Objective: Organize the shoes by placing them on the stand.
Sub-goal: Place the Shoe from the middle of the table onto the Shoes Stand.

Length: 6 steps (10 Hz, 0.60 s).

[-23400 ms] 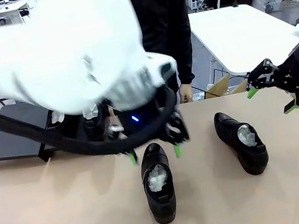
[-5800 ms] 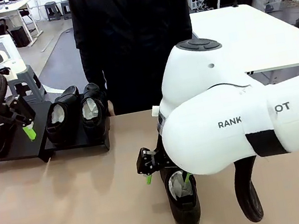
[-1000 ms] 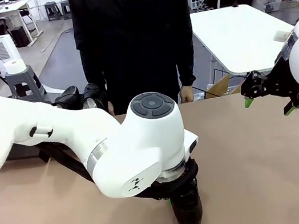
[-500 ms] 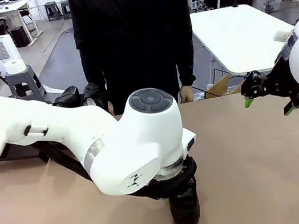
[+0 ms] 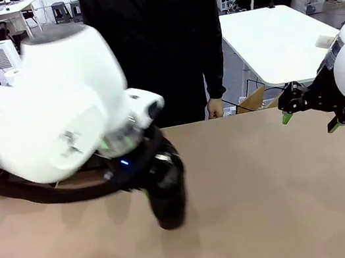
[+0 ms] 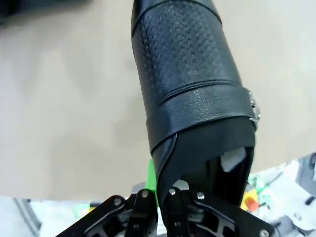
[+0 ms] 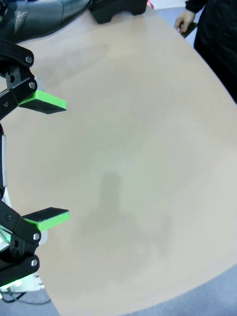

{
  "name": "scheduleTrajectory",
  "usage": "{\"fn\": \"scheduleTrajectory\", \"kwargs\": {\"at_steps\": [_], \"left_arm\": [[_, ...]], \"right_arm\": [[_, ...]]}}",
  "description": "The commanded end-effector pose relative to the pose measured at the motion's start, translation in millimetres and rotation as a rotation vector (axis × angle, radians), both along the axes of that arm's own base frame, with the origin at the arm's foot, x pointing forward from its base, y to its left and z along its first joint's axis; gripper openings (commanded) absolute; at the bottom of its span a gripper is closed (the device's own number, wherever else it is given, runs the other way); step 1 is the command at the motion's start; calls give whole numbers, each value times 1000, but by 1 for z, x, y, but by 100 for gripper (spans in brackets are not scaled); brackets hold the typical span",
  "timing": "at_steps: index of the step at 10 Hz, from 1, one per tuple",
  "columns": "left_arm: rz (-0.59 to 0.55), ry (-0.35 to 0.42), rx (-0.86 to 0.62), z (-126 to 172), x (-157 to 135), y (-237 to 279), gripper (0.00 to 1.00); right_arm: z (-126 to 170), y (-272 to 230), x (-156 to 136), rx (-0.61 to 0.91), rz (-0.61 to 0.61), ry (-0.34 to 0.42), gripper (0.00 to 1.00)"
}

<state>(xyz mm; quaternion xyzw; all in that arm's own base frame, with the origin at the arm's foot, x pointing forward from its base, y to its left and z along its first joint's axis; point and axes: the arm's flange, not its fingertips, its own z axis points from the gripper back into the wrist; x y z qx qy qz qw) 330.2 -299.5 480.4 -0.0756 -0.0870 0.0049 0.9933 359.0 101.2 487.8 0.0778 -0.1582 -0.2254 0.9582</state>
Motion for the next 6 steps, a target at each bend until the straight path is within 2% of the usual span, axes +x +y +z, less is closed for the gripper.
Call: {"fn": "scheduleTrajectory", "kwargs": {"at_steps": [1, 3, 6], "left_arm": [[33, -30, 62, -10, 23, 34, 0], [34, -25, 21, 1, 33, 62, 0], [41, -20, 46, -3, 29, 50, 0]], "right_arm": [[0, 0, 0, 13, 12, 3, 100], [0, 0, 0, 13, 12, 3, 100], [0, 0, 0, 13, 12, 3, 100]]}}
